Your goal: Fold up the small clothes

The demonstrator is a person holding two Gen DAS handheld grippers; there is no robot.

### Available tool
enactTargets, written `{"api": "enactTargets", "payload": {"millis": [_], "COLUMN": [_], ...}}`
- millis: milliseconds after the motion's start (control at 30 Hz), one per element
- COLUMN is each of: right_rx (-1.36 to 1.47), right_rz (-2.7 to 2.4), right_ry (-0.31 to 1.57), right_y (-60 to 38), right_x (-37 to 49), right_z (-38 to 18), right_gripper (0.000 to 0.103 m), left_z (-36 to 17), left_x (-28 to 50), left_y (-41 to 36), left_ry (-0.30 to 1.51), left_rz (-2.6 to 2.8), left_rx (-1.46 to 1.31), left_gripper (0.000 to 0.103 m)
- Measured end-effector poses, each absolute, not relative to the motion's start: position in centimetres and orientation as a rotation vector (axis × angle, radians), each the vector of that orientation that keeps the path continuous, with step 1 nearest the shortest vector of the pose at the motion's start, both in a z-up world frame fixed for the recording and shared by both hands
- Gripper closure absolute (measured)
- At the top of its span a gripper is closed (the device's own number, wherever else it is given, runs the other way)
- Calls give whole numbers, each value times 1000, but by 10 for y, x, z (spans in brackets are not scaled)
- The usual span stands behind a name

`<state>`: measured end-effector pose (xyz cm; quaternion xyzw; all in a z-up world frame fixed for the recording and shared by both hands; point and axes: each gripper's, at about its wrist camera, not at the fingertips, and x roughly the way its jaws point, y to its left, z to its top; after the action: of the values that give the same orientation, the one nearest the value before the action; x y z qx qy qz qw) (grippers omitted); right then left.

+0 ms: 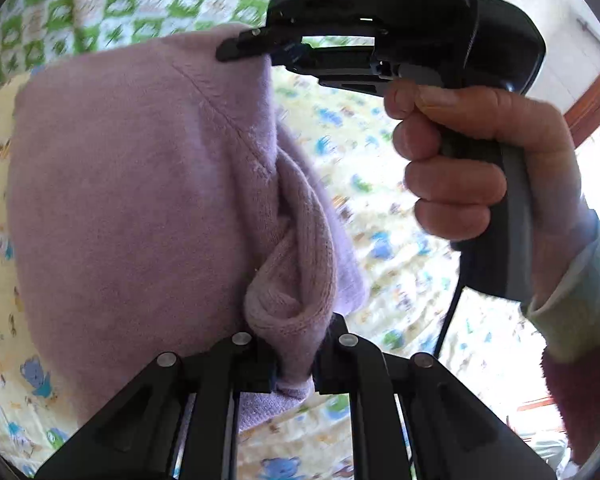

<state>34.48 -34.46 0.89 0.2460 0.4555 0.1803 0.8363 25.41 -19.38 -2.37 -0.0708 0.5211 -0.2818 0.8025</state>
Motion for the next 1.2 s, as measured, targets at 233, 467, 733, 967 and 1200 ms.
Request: {"api": "enactTargets", "payload": {"millis": [233,467,733,967,1200], "right_rx": [504,560,595,616,541], "right_rz": [316,254,186,149,221], "right_ry": [927,1021,993,918,975], "right_y": [-370,-379,-383,-387,-354], "right_x": [340,345,326,263,209], "right_z": [15,-36,-31,-7,-5], "right_gripper": [96,95,58,58,58], "left_z": [-39,-75,-65,-62,-78], "left_x": [285,312,276,246,261], "left_y": [-218,-210,-187,-123,-47], "left_ry": [1137,1225,1237,1241,1295], "left_rz": [-660,-656,-700,-618,-431], "left_rx": [-131,-139,-117,-131,-293], "left_gripper": [93,87,66,52,52]}}
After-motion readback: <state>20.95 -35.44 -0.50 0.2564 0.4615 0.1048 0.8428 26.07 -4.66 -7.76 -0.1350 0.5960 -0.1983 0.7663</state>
